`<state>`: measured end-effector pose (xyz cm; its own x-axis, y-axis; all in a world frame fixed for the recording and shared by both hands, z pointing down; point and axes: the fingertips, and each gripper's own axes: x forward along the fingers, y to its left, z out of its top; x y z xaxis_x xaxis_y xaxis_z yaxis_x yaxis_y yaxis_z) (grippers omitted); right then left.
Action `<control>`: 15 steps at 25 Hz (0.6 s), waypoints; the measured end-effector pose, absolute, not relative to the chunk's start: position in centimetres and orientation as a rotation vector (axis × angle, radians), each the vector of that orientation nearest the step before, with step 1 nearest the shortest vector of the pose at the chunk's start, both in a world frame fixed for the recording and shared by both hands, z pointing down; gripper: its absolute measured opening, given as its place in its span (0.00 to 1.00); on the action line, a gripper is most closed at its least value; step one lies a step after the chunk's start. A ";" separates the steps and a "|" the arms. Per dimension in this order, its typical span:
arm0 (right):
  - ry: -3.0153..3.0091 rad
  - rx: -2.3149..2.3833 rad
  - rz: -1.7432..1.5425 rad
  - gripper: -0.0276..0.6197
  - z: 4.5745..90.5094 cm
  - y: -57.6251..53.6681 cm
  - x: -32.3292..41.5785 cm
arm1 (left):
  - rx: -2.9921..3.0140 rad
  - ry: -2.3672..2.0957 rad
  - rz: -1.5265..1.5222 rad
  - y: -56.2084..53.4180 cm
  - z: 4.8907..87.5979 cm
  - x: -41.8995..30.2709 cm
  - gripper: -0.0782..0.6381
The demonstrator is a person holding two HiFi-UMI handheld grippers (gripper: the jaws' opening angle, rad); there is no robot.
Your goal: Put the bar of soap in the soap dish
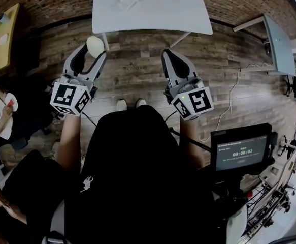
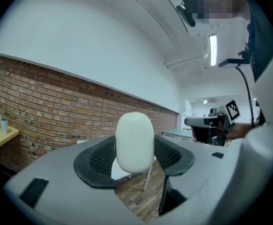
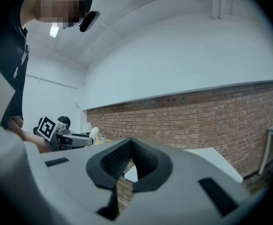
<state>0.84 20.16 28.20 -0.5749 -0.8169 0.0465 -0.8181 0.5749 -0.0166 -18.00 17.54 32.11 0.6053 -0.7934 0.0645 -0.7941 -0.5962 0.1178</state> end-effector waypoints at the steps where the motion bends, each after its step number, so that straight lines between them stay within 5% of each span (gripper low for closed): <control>1: -2.763 1.428 0.056 0.05 28.1 20.1 0.7 | 2.691 -1.343 0.011 17.6 32.1 -18.2 0.46; 15: -2.770 1.421 0.072 0.05 28.2 20.1 0.3 | 2.678 -1.371 0.035 18.5 32.3 -19.7 0.46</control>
